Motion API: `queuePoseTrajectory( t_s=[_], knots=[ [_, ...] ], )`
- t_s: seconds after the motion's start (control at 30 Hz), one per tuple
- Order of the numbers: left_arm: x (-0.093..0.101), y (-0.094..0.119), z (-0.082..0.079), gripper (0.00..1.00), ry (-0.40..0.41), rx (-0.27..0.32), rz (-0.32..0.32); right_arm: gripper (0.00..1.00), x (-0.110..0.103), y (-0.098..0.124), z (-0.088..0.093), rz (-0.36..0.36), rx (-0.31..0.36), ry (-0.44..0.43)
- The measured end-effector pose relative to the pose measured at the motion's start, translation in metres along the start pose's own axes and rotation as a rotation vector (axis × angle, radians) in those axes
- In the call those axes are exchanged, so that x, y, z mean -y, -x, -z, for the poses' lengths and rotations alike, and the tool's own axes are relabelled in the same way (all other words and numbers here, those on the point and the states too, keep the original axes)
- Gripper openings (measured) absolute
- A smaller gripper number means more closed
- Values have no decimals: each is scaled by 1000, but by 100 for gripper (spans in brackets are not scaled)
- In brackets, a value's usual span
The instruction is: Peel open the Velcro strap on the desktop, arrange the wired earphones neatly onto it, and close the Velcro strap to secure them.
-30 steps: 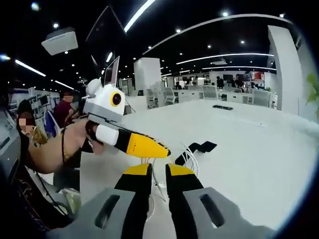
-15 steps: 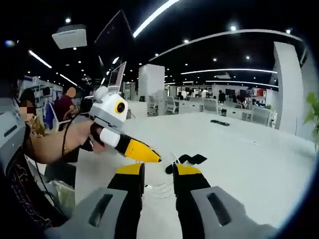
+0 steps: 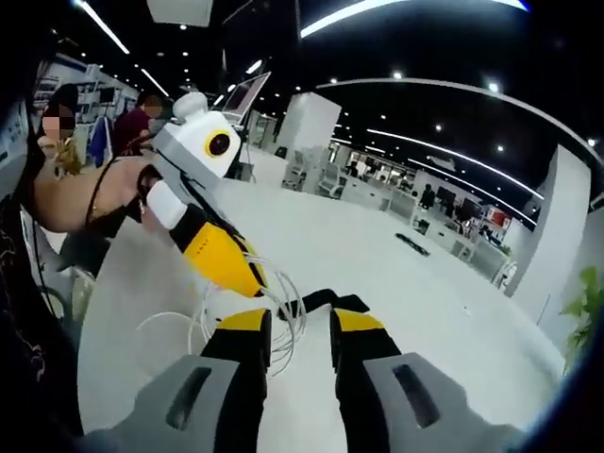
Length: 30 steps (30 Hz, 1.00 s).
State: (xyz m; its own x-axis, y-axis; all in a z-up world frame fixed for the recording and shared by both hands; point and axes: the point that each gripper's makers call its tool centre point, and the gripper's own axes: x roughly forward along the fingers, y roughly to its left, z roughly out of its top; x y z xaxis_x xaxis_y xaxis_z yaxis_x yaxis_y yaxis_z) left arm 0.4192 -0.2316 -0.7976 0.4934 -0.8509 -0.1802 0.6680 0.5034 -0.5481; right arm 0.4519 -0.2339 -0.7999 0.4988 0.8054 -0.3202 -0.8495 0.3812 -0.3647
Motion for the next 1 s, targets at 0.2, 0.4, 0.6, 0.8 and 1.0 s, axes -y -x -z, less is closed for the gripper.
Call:
queuePoseTrajectory(
  t_s=[0.2, 0.4, 0.6, 0.8, 1.0],
  knots=[
    [5, -1, 4, 8, 1, -28, 28, 21, -7, -6, -2, -40, 9, 43],
    [9, 0, 5, 8, -20, -38, 37, 14, -7, -11, -1, -45, -6, 50],
    [9, 1, 6, 8, -26, -42, 33, 10, -7, -11, -1, -47, -14, 51],
    [8, 1, 7, 8, -29, -48, 31, 8, -7, -10, -2, -45, -15, 40],
    [8, 1, 6, 8, -52, -49, 22, 6, -7, -10, -2, -39, -24, 21]
  ],
)
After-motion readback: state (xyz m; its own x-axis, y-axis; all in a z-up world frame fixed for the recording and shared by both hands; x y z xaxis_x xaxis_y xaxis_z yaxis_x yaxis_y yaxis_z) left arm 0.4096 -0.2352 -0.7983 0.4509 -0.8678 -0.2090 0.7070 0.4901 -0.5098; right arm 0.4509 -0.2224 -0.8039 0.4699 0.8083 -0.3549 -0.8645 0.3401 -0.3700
